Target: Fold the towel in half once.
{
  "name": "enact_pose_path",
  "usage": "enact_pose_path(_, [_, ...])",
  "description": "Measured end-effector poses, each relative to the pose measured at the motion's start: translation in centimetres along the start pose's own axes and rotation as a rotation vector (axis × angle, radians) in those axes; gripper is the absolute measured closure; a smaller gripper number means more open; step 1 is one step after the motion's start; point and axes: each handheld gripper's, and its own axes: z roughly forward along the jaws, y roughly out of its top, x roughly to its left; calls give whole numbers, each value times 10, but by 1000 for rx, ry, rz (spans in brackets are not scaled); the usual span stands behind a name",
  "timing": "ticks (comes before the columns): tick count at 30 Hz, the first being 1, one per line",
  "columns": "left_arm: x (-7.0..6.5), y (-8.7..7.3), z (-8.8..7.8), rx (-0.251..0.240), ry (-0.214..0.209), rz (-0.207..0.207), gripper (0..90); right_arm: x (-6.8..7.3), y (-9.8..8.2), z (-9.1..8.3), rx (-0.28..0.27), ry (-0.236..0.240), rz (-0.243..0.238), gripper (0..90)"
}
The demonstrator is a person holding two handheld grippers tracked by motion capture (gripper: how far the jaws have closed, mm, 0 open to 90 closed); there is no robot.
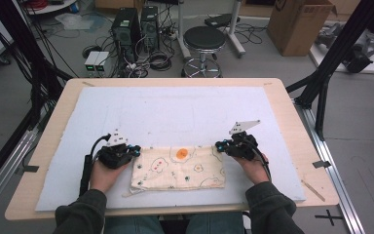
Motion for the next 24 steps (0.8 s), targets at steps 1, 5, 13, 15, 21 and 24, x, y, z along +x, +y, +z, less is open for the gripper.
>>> enact_pose_path(1, [1,2,2,-2,8,1,861,-1,1,1,4,-5,2,856])
enact_pose_path(5, [4,5,9,4,14,-5,861,-7,1,4,0,-13,22,855])
enact_pose_path(13, [8,3,15,29,11,-11,855,-15,-2,18,33,-5,49,850])
enact_pose_path(15, [8,3,15,36,14,-12,842,-16,-3,19,26,1,55,840])
enact_pose_path(21, [1,6,1,9,-3,6,677,-15,-3,14,-8,16,69,739])
enact_pose_path(24, [-1,6,-6,-6,-30,14,628,-11,-1,9,-35,21,62,685])
